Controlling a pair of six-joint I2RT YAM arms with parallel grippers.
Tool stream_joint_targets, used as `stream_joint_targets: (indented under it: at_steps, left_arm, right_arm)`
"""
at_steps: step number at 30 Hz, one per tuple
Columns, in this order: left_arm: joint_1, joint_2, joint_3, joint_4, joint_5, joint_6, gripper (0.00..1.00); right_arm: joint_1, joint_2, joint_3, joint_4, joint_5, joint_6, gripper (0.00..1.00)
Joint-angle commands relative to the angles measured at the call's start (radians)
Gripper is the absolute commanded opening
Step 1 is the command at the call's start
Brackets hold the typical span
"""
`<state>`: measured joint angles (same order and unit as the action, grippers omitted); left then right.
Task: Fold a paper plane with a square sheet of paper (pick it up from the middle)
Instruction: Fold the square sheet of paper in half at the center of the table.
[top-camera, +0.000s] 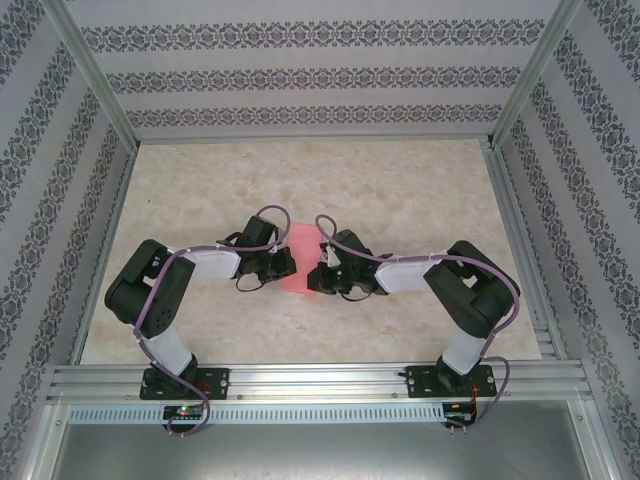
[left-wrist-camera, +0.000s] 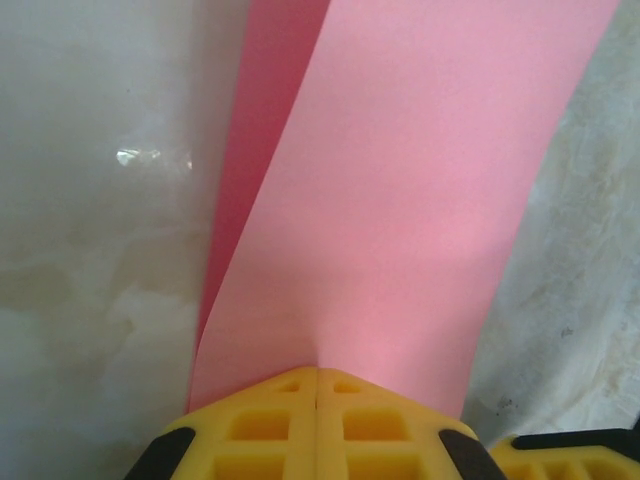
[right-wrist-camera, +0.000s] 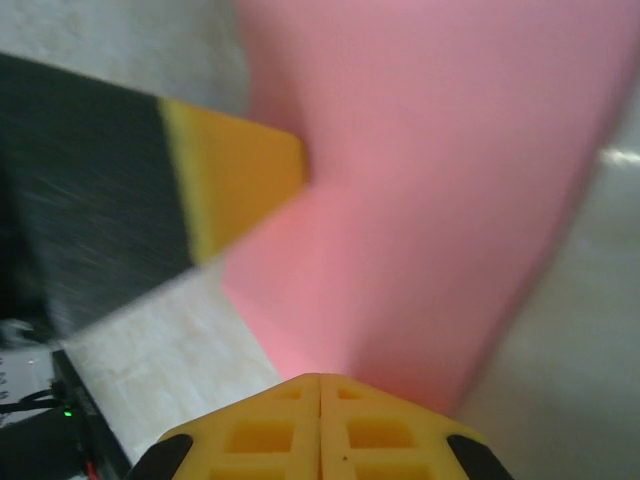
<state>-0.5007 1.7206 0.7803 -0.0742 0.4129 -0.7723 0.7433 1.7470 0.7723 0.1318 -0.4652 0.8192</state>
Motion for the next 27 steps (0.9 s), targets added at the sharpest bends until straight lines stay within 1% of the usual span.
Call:
stream_joint_targets:
  at_steps: [1, 6, 10, 14, 20, 24, 27]
  left_arm:
    - [-0.009, 0.059, -0.02, -0.11, -0.115, 0.031, 0.0]
    - [-0.009, 0.062, -0.023, -0.108, -0.111, 0.026, 0.0]
    - [-0.01, 0.059, -0.023, -0.12, -0.126, 0.025, 0.0]
    - [-0.009, 0.063, -0.03, -0.131, -0.157, 0.024, 0.0]
    - [-0.01, 0.066, -0.031, -0.131, -0.161, 0.028, 0.0]
    - [-0.009, 0.064, -0.024, -0.131, -0.157, 0.035, 0.0]
    - [-0.009, 0.064, -0.019, -0.14, -0.153, 0.045, 0.0]
  right_arm:
    - [-0.015, 0.036, 0.069, 0.033, -0.011, -0.02, 0.07]
    - [-0.03, 0.135, 0.121, 0.022, -0.012, -0.029, 0.07]
    - [-0.03, 0.154, 0.093, 0.016, -0.01, -0.036, 0.07]
    - [-0.033, 0.122, 0.027, -0.002, -0.002, -0.053, 0.07]
    - [-0.033, 0.042, -0.073, -0.041, -0.01, -0.085, 0.07]
    - [-0.042, -0.027, -0.066, -0.082, 0.011, -0.101, 0.07]
    - [-0.059, -0.05, -0.013, -0.089, 0.028, -0.106, 0.07]
